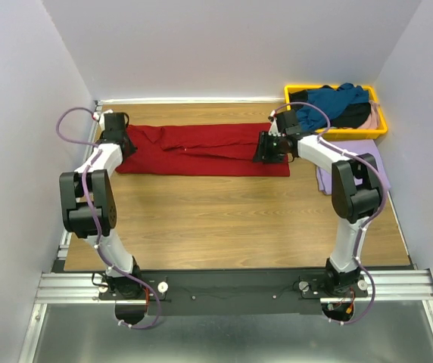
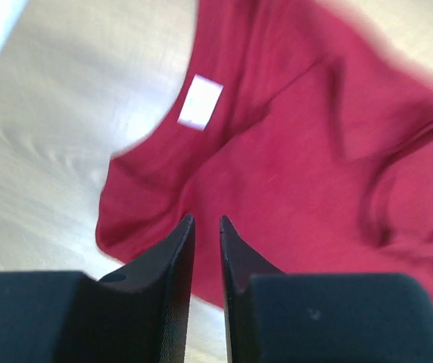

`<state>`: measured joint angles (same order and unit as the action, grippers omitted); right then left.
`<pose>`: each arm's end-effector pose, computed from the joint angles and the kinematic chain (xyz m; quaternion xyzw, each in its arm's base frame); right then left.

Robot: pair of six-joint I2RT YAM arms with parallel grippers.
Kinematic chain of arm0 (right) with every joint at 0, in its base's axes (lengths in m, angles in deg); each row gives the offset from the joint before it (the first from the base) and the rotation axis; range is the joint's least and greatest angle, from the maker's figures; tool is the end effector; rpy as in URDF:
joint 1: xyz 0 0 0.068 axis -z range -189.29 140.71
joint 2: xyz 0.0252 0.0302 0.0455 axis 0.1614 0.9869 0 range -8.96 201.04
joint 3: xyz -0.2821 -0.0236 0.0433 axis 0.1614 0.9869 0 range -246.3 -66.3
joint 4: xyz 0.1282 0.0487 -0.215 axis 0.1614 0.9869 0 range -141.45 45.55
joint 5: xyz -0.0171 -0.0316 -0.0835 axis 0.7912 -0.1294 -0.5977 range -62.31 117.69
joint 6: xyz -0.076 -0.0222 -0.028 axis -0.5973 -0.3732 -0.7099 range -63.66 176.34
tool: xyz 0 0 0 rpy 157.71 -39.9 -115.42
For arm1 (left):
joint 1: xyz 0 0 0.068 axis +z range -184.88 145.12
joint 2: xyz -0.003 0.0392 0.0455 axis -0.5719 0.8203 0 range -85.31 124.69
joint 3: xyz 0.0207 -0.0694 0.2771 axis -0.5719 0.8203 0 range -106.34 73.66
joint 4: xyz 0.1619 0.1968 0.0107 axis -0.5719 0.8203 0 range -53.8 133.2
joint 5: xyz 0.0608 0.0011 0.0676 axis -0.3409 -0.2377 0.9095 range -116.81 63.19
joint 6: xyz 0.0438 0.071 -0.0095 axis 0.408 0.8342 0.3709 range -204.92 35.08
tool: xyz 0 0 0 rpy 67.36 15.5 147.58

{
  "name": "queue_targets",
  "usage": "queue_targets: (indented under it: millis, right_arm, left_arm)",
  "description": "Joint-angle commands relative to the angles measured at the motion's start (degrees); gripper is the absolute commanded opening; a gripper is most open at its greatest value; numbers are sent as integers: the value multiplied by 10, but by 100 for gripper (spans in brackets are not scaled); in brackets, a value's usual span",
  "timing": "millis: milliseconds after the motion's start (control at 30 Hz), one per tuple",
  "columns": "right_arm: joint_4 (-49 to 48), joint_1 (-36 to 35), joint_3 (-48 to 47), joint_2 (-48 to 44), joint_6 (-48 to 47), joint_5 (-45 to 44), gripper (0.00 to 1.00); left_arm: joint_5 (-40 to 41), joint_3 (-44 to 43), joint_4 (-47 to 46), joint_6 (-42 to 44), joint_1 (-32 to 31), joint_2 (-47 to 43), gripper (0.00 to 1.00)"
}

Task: Fold and stack the t-shirts
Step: Fold the tshirt

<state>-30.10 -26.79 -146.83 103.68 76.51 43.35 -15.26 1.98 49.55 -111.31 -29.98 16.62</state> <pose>0.4202 0.1532 0.1780 -0.0208 0.9415 0.2227 0.2522 0.4165 0.0506 0.2167 -0.2848 0.8699 0.0178 0.4023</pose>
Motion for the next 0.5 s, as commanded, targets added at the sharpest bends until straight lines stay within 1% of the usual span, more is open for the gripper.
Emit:
queue_targets:
  millis: [0, 100, 300, 400, 467]
  right_arm:
    - [-29, -10, -21, 22, 10, 22, 53]
    - [-36, -15, -30, 36, 13, 24, 50]
    - [-43, -18, -42, 54, 19, 25, 49]
    - [-46, -18, -39, 61, 19, 7, 49]
    - [-47, -17, -39, 64, 19, 2, 49]
  left_arm:
    - [-33, 62, -43, -20, 25, 3, 26]
    - [-34, 70, -60, -24, 40, 14, 26]
    - [-45, 90, -70, -34, 86, 36, 25]
    - [-45, 109, -79, -44, 109, 36, 25]
    - [-54, 105, -74, -45, 119, 41, 25]
